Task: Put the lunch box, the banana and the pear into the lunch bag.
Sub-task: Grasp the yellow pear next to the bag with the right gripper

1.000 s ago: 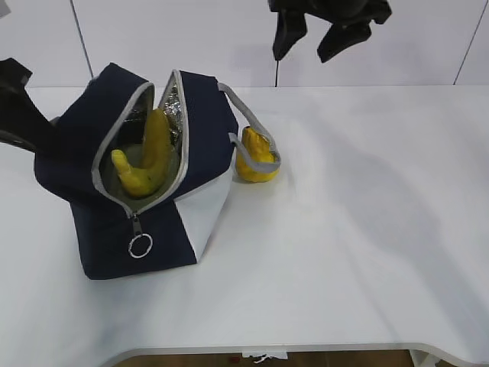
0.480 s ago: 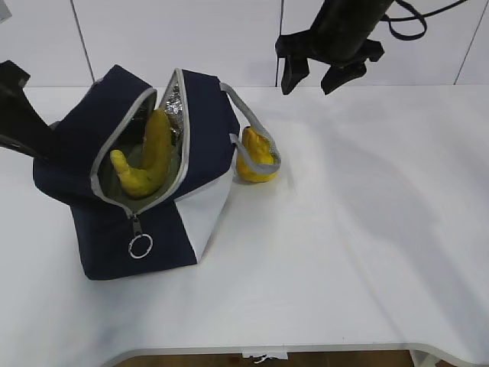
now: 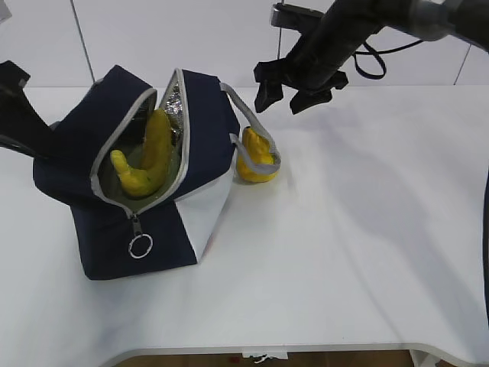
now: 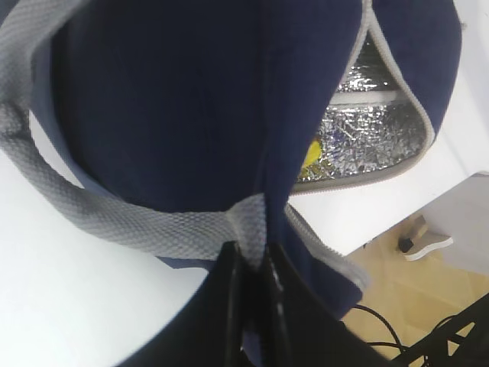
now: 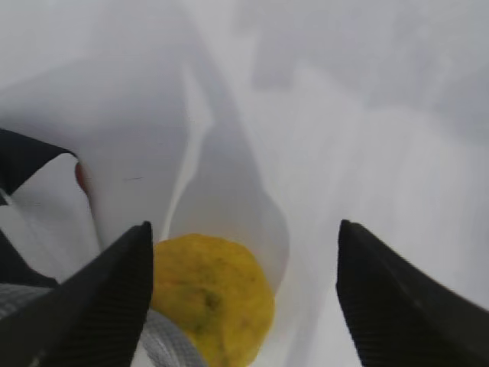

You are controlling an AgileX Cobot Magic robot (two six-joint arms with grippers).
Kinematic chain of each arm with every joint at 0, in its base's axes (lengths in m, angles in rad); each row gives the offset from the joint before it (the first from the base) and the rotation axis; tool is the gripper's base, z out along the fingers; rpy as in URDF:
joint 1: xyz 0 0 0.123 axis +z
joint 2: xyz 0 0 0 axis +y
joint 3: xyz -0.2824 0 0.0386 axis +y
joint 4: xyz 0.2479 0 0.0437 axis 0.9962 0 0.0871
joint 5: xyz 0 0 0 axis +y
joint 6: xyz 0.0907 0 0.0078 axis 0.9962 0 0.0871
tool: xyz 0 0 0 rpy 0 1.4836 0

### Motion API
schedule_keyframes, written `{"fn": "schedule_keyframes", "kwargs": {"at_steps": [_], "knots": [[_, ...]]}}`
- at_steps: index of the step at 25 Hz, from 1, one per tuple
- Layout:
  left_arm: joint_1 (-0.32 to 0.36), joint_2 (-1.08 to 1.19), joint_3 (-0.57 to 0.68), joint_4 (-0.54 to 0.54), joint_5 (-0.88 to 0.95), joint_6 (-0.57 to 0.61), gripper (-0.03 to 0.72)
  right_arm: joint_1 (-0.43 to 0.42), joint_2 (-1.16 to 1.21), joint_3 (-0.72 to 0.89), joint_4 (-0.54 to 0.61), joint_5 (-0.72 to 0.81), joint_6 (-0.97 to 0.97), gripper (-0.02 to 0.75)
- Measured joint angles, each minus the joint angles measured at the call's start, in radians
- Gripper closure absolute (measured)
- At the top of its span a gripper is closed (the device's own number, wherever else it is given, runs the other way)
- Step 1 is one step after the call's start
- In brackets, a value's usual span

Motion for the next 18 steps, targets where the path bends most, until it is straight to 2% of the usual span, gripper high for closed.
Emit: {"fn": "schedule_keyframes", "kwargs": {"at_steps": [6, 18], "knots": [[0.000, 0.000, 0.000, 0.000, 0.001, 0.000, 0.679, 0.002, 0.022, 0.000, 0.132, 0.008, -0.118, 0.163], [0.000, 0.000, 0.000, 0.000, 0.003, 0.000, 0.679, 0.014, 0.028, -0.026, 0.182, 0.111, -0.171, 0.164]]}}
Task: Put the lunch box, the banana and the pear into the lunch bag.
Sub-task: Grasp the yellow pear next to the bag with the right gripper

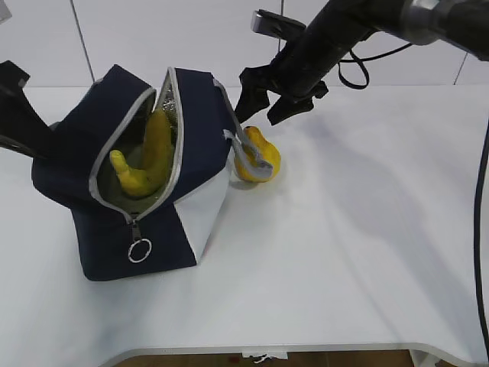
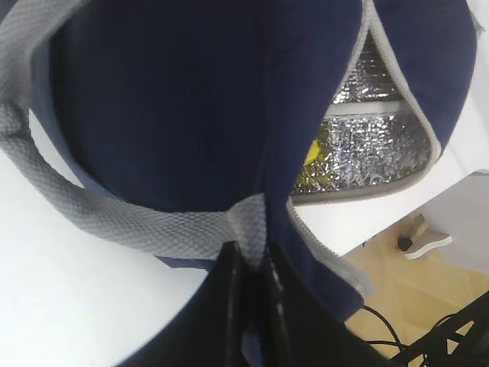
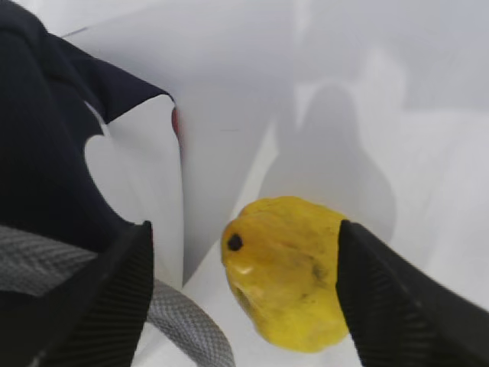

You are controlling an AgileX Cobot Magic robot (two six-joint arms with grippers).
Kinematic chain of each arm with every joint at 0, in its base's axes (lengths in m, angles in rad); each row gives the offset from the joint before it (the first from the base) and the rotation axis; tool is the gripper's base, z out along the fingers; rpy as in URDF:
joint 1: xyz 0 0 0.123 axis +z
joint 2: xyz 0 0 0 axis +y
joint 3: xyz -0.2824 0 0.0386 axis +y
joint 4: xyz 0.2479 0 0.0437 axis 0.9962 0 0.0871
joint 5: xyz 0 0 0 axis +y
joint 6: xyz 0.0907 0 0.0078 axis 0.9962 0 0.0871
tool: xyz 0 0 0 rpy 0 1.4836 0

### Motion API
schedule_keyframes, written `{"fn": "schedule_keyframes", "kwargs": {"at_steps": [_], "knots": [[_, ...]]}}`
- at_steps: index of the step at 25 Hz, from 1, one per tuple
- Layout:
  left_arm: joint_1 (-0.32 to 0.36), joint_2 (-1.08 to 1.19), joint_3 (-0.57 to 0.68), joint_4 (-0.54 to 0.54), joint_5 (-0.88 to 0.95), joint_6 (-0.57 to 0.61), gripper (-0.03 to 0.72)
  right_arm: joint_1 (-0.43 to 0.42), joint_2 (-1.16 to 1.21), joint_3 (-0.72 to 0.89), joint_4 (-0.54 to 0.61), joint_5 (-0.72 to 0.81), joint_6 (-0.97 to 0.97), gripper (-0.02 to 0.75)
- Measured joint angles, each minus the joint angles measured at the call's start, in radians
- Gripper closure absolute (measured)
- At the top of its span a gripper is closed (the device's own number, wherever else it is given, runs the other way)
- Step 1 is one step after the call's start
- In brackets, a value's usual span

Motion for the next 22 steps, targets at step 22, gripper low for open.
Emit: {"fn": "schedule_keyframes", "kwargs": {"at_steps": [22], "knots": [[0.000, 0.000, 0.000, 0.000, 0.014, 0.000, 0.679, 0.027, 0.010, -0.004, -0.087, -0.006, -0.001, 0.163]]}}
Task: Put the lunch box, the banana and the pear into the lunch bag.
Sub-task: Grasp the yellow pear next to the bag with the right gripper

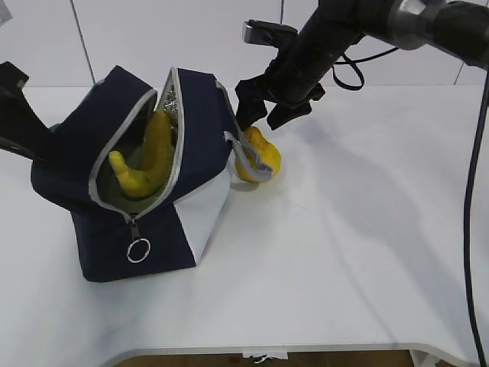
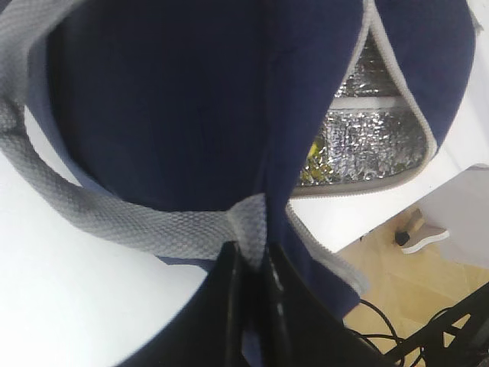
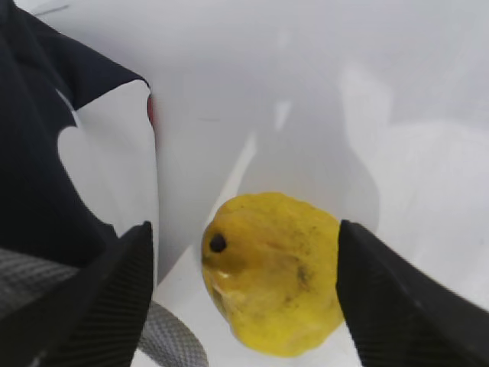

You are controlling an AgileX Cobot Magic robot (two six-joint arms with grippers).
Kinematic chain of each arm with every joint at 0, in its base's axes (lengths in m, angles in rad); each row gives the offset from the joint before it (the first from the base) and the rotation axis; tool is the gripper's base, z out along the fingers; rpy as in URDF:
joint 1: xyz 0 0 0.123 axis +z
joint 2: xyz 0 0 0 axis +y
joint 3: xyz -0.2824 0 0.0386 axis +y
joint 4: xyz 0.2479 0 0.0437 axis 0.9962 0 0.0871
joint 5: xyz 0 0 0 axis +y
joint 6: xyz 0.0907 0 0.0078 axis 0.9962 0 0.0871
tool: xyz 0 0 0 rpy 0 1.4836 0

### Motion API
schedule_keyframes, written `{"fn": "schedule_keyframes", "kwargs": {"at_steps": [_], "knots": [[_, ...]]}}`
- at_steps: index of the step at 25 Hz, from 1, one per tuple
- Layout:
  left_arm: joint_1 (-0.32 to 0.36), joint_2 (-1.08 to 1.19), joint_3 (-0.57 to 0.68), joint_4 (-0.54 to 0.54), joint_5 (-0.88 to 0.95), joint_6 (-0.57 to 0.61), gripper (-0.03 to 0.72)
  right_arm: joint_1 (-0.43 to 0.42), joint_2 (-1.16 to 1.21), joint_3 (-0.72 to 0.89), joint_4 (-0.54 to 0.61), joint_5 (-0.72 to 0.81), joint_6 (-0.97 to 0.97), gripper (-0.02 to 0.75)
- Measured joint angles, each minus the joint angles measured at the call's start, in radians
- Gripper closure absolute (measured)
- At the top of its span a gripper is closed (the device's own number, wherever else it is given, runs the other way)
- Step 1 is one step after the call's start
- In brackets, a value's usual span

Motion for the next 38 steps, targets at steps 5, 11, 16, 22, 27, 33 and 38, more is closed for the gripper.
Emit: {"fn": "schedule_keyframes", "kwargs": {"at_steps": [5, 11, 16, 22, 27, 33, 38], "knots": [[0.000, 0.000, 0.000, 0.000, 0.000, 0.000, 0.679, 0.000, 0.004, 0.000, 0.000, -0.010, 0.000, 0.163], [0.000, 0.000, 0.000, 0.000, 0.000, 0.000, 0.679, 0.000, 0.016, 0.000, 0.000, -0.014, 0.000, 0.164], [0.000, 0.000, 0.000, 0.006, 0.000, 0.000, 0.679, 0.000, 0.023, 0.000, 0.000, -0.019, 0.000, 0.164], [0.000, 0.000, 0.000, 0.006, 0.000, 0.000, 0.679, 0.000, 0.033, 0.000, 0.000, -0.022, 0.000, 0.164], [0.000, 0.000, 0.000, 0.006, 0.000, 0.000, 0.679, 0.000, 0.033, 0.000, 0.000, -0.022, 0.000, 0.238], [0.000, 0.000, 0.000, 0.008, 0.000, 0.000, 0.679, 0.000, 0.033, -0.002, 0.000, -0.011, 0.000, 0.470], [0.000, 0.000, 0.000, 0.008, 0.002, 0.000, 0.679, 0.000, 0.033, -0.007, -0.023, 0.001, 0.000, 0.500]]}}
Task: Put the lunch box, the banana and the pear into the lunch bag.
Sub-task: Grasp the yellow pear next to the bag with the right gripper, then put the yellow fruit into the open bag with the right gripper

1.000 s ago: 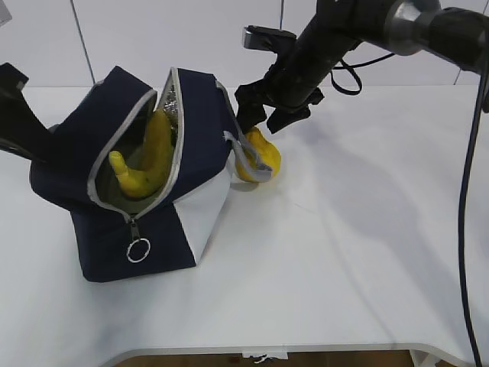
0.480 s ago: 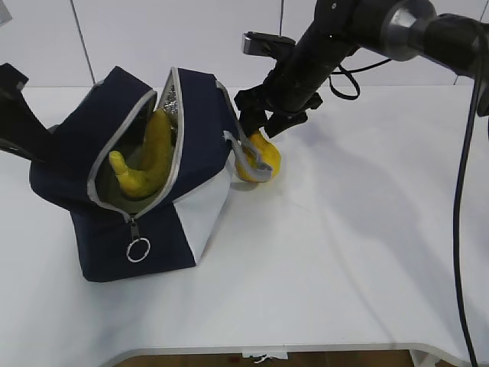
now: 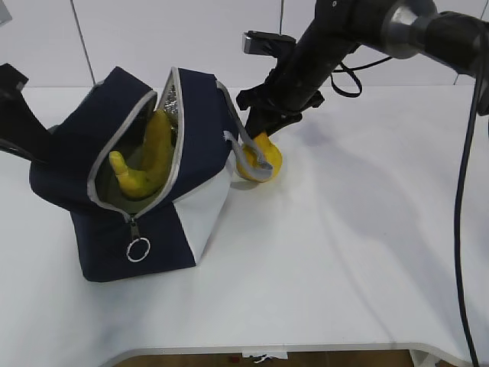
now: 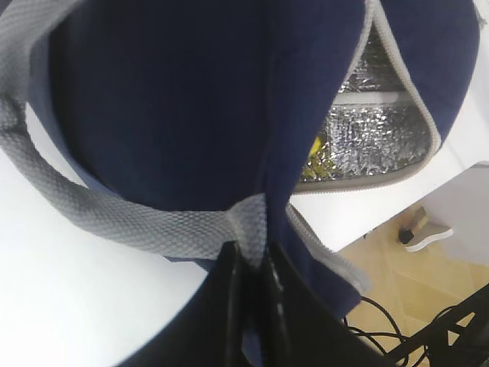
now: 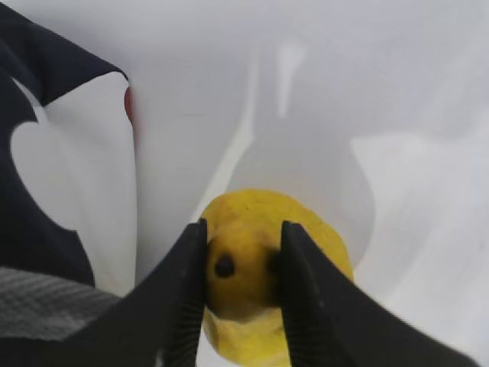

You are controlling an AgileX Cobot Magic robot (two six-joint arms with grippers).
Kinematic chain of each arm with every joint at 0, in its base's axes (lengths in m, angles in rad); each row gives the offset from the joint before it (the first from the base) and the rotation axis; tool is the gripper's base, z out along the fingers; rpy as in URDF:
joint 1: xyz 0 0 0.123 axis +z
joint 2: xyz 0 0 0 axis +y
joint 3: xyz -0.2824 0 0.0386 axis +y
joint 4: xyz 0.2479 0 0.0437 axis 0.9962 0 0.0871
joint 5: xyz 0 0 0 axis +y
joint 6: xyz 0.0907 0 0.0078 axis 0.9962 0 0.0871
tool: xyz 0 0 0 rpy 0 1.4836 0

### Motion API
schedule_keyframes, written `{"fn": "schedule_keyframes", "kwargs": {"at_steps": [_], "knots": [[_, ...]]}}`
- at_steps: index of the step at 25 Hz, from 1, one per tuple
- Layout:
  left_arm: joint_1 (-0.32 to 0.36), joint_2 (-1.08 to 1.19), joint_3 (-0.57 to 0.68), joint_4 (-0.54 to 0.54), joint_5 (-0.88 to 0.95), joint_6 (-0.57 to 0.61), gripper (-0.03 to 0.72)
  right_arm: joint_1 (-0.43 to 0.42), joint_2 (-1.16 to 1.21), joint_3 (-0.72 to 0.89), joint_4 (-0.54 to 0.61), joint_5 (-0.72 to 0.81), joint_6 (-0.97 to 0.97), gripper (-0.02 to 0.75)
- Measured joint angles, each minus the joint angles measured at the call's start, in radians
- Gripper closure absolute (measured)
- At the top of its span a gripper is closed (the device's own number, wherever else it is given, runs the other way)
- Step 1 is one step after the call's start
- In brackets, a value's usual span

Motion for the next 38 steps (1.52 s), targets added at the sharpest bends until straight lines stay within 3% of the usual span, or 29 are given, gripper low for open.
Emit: {"fn": "schedule_keyframes", "kwargs": {"at_steps": [6, 18, 22, 26, 29, 38], "knots": [[0.000, 0.000, 0.000, 0.000, 0.002, 0.000, 0.679, 0.000, 0.002, -0.063, -0.069, 0.103, 0.012, 0.515], [0.000, 0.000, 0.000, 0.002, 0.004, 0.001, 0.679, -0.020, -0.163, -0.089, -0.198, 0.125, 0.065, 0.519], [0.000, 0.000, 0.000, 0.002, 0.004, 0.001, 0.679, -0.022, -0.249, -0.089, -0.077, 0.129, 0.069, 0.519], [0.000, 0.000, 0.000, 0.000, 0.004, 0.001, 0.679, -0.020, -0.280, -0.095, 0.208, 0.132, 0.039, 0.519], [0.000, 0.000, -0.002, -0.036, 0.015, 0.001, 0.679, -0.003, -0.278, -0.095, 0.342, 0.134, -0.023, 0.519], [0.000, 0.000, -0.085, -0.084, 0.050, 0.001, 0.679, 0.015, -0.168, -0.095, 0.405, 0.134, -0.048, 0.519]]}}
